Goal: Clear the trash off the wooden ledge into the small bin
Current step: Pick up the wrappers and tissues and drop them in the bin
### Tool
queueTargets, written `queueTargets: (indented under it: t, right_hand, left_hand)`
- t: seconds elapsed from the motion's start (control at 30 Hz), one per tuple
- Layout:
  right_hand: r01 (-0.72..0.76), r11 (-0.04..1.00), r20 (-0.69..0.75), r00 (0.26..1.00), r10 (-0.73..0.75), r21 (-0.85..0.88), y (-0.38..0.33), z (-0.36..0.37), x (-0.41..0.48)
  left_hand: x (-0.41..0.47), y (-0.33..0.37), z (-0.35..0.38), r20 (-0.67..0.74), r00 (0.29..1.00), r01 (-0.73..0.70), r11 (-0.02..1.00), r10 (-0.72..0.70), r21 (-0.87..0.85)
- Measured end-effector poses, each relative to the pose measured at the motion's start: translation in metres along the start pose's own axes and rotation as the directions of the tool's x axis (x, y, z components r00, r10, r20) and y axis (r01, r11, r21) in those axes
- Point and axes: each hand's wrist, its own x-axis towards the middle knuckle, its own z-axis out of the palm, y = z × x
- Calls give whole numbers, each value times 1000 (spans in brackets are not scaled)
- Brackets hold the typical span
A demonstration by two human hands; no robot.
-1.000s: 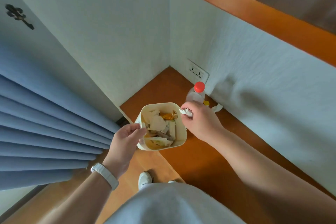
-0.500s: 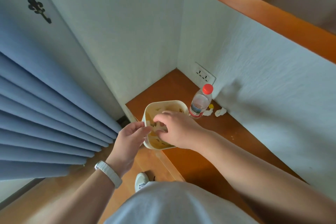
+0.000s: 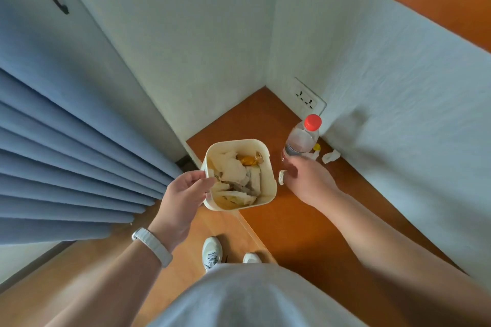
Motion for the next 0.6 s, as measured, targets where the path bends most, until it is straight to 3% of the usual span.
queueTargets:
  t: [0.17, 0.6]
  right_hand:
    - [-87, 995, 104, 990, 92, -52, 36, 45, 12]
    - [-47, 991, 209, 975, 73, -125, 37, 81, 38]
  left_hand:
    - [7, 3, 3, -23, 1000, 16, 999, -15, 36]
    - [14, 8, 9, -64, 998, 14, 997, -9, 75]
